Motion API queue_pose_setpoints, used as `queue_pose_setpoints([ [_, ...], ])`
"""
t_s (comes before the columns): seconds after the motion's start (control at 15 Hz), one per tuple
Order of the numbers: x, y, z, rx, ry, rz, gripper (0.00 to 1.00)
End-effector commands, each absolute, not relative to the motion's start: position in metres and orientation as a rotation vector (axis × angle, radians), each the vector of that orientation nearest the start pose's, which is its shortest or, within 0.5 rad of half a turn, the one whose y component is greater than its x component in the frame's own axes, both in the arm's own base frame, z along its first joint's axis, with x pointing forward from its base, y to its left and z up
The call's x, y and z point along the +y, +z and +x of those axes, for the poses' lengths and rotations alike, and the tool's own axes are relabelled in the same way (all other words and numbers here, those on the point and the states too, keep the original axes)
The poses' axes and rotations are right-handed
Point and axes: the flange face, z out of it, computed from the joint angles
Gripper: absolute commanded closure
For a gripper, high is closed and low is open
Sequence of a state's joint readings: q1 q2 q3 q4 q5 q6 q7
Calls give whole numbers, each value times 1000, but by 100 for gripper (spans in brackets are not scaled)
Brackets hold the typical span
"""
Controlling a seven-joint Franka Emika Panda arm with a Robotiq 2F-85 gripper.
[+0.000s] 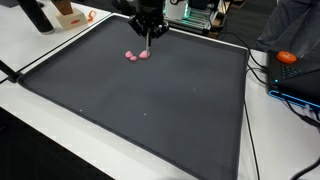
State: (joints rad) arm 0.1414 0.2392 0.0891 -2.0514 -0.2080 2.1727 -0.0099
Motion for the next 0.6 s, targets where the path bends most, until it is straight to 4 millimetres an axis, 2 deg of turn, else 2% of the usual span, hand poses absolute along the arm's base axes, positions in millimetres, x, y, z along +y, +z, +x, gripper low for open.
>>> queue_pose_setpoints([
  [0.0, 150, 308, 552, -592, 279, -3344, 99],
  [0.27, 176, 291, 546, -638, 409, -3429, 99],
  [0.53, 193, 266, 545, -716, 506, -3484, 99],
])
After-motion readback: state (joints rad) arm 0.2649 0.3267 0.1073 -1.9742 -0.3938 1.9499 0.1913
